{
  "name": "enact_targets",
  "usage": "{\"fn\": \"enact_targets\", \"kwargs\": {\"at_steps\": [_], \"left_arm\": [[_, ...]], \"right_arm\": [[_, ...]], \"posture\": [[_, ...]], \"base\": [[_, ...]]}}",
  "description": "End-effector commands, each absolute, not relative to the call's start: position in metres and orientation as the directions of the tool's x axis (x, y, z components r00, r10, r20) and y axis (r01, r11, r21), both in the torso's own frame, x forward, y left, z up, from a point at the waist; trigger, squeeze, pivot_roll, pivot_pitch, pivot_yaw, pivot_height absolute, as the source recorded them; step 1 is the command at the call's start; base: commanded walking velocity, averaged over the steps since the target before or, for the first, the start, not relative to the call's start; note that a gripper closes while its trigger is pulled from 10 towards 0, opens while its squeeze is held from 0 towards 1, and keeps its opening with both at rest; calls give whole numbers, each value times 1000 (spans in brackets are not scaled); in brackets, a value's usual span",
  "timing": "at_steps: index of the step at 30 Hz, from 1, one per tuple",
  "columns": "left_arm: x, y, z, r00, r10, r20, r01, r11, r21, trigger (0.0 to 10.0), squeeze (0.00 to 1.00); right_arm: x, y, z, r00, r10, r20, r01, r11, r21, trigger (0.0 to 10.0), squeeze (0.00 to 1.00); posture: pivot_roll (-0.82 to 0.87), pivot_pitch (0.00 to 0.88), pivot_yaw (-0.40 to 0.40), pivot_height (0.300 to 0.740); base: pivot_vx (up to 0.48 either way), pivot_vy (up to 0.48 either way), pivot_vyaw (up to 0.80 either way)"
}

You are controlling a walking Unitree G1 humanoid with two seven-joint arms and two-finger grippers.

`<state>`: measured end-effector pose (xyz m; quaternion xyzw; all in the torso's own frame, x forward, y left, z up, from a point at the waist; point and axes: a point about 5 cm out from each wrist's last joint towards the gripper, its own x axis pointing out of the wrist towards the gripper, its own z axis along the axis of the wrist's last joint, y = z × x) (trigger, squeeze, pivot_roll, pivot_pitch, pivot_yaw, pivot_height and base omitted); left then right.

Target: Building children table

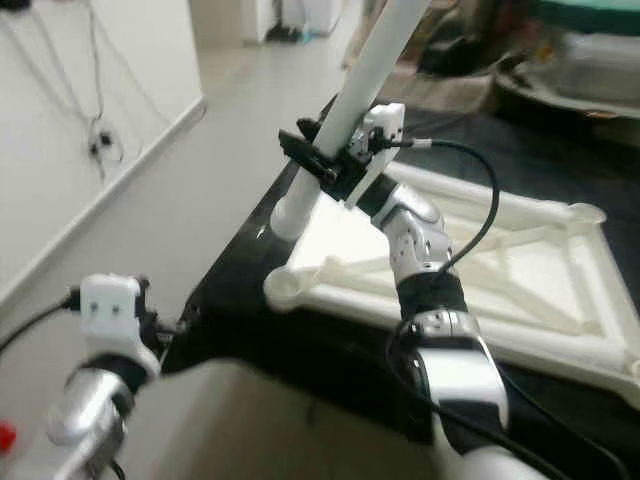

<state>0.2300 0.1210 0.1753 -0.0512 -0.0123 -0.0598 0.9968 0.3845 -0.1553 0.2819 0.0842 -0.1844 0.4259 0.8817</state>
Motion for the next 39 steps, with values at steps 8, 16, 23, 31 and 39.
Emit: {"fn": "enact_targets", "kwargs": {"at_steps": [8, 16, 23, 31, 39], "left_arm": [[229, 129, 171, 997, -72, 25, 74, 990, -116, 10000, 0], [227, 125, 171, 997, -75, 28, 78, 990, -119, 10000, 0], [226, 125, 169, 996, -84, 21, 86, 989, -122, 10000, 0], [224, 123, 170, 995, -99, 16, 100, 987, -123, 10000, 0], [212, 117, 169, 989, -148, -4, 146, 981, -132, 10000, 0]], "right_arm": [[381, -146, 284, 557, 727, 401, -796, 605, 8, 10000, 0], [384, -143, 281, 543, 756, 365, -816, 577, 19, 10000, 0], [384, -137, 281, 532, 771, 350, -827, 562, 19, 10000, 0], [381, -132, 276, 452, 847, 278, -878, 478, -29, 10000, 0], [379, -121, 271, 282, 944, 173, -951, 298, -78, 10000, 0]], "posture": [[90, 72, -45, 740], [46, 85, -58, 740], [35, 98, -29, 740], [48, 115, -35, 740], [60, 152, -31, 740]], "base": [[0, 0, 0], [0, 0, 0], [0, 0, 0], [0, 0, 0], [0, 0, 0]]}}
